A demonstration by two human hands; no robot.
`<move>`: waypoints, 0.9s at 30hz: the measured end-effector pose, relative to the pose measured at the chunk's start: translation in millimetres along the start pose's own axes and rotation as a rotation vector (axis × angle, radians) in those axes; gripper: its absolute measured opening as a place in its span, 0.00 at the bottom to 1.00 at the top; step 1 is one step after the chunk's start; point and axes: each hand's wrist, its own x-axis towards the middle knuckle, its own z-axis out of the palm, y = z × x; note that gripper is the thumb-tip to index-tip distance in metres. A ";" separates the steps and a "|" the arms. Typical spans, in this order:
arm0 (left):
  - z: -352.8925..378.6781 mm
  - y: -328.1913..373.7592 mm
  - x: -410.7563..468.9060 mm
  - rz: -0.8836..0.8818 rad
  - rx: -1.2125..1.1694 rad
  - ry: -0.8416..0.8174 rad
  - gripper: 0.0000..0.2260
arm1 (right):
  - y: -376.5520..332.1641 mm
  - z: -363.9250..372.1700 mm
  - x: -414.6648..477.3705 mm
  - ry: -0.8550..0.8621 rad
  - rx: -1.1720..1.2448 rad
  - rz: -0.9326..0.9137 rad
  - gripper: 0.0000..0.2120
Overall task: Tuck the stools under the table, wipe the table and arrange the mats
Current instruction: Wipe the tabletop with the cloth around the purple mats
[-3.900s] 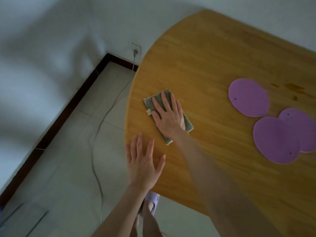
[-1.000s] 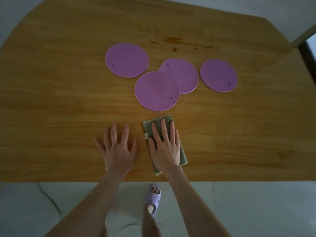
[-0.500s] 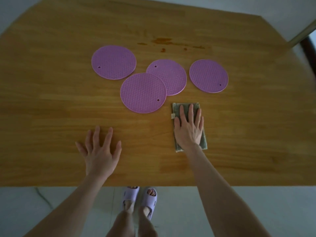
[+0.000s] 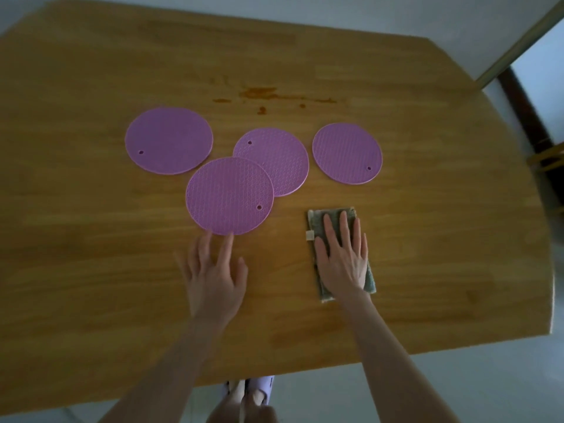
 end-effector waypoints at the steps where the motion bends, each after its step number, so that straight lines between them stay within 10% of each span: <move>1: 4.3 10.3 10.7 0.040 -0.003 -0.007 0.23 | -1.6 -2.7 13.1 -0.001 -0.004 0.037 0.30; 27: 45.0 96.8 73.4 -0.130 0.095 -0.050 0.26 | 28.3 -15.7 62.5 0.006 0.087 -0.038 0.29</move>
